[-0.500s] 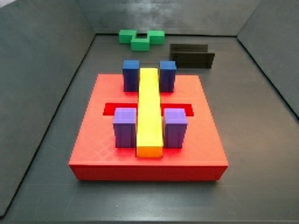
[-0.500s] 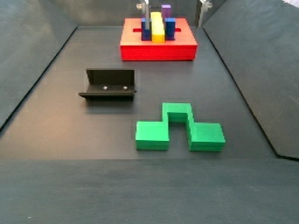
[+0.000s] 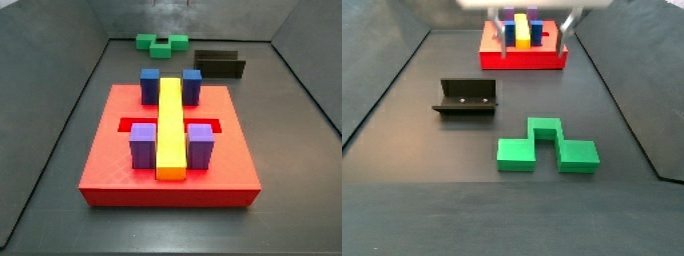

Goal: Pick up the green object. Move up. Place the green object on the fixture. Regrasp the green object. Move to above the board. Insert the green object.
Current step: Pick up the green object.

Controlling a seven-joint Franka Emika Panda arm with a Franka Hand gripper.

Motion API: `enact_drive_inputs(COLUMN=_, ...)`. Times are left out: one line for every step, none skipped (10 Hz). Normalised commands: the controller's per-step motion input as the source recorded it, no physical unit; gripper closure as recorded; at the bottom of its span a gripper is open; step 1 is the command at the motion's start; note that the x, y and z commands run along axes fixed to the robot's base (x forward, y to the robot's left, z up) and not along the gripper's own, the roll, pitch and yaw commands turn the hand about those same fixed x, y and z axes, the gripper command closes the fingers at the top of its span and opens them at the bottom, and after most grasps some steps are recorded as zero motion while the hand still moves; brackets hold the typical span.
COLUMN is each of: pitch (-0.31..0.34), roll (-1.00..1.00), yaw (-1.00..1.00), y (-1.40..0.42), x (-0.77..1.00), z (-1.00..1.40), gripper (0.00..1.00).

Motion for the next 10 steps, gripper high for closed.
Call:
enact_drive_inputs(pitch=0.0, roll=0.0, yaw=-0.06, y=0.59, x=0.1, z=-0.4, gripper=0.0)
enact_drive_inputs(pitch=0.0, roll=-0.02, yaw=-0.07, y=0.61, x=0.0, z=-0.41, gripper=0.0)
enact_drive_inputs(pitch=0.0, roll=-0.01, yaw=-0.26, y=0.39, x=-0.13, z=-0.43, gripper=0.0)
enact_drive_inputs(pitch=-0.01, roll=0.0, yaw=-0.19, y=0.08, x=-0.03, z=-0.54, gripper=0.0)
enact_drive_inputs(pitch=-0.063, roll=-0.01, yaw=-0.06, y=0.0, x=0.0, z=-0.57, gripper=0.0)
enact_drive_inputs(pitch=-0.089, roll=0.0, yaw=-0.05, y=0.0, x=0.0, z=-0.61, gripper=0.0)
enact_drive_inputs(pitch=-0.051, roll=0.0, yaw=-0.09, y=0.0, x=0.0, z=-0.58, gripper=0.0)
enact_drive_inputs(pitch=0.0, roll=-0.07, yaw=-0.21, y=0.21, x=-0.19, z=-0.24, gripper=0.0)
enact_drive_inputs(pitch=0.0, roll=-0.11, yaw=-0.12, y=0.22, x=-0.15, z=-0.06, gripper=0.0)
enact_drive_inputs(pitch=0.0, roll=-0.06, yaw=-0.08, y=0.14, x=-0.08, z=-0.13, gripper=0.0)
